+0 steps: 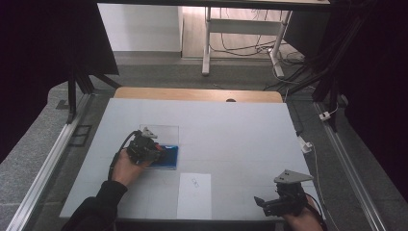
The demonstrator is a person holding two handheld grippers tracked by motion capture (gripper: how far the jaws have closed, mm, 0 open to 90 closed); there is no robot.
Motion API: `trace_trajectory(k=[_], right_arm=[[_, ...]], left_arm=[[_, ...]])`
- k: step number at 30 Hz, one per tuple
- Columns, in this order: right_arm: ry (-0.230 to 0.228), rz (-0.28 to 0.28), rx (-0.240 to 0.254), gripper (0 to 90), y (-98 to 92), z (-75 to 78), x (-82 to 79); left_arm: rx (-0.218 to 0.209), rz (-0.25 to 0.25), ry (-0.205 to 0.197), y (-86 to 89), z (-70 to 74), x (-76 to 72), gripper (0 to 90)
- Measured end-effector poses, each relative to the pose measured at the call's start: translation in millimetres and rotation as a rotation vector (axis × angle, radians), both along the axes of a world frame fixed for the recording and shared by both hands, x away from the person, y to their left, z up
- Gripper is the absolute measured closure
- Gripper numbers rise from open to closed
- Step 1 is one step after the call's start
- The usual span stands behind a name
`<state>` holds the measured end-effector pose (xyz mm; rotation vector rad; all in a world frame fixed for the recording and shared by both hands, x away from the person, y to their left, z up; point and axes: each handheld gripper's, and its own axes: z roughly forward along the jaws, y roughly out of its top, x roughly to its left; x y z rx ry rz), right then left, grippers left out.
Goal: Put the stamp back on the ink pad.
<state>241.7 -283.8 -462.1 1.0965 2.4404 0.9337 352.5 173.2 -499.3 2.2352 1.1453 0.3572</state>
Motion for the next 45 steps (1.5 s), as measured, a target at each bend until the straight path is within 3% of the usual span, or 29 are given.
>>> trace_trajectory(k=[7,15,22,27,31,34,41,45], right_arm=[[0.002,0.0,-0.001,0.0,-0.1,0.1,0.0],[0.001,-0.001,0.001,0.0,-0.5,0.3,-0.3],[0.002,-0.002,0.001,0.0,-0.5,0.4,-0.3],[0.001,-0.002,0.002,0.0,-0.4,0.5,-0.6],[0.0,0.0,0.001,0.0,-0.5,0.5,-0.7],[0.0,0.0,0.0,0.0,-0.4,0.5,-0.8],[-0.003,-0.005,0.004,0.0,-0.5,0.5,-1.1],[-0.003,-0.004,0.004,0.0,-0.5,0.5,-1.0]], left_arm=[[-0.013,0.005,0.006,0.6,0.1,0.1,57.0],[-0.014,0.021,-0.011,0.1,2.6,-1.3,43.1],[-0.077,0.004,-0.012,4.6,5.9,-3.3,30.9],[-0.085,-0.004,-0.023,4.2,6.3,-4.9,17.7],[-0.111,-0.003,-0.025,4.6,8.2,-6.1,15.0],[-0.096,-0.012,-0.027,4.4,8.4,-7.5,12.0],[-0.141,-0.039,-0.028,8.3,12.3,-12.1,0.0],[-0.166,-0.042,-0.026,12.4,13.4,-15.6,0.0]])
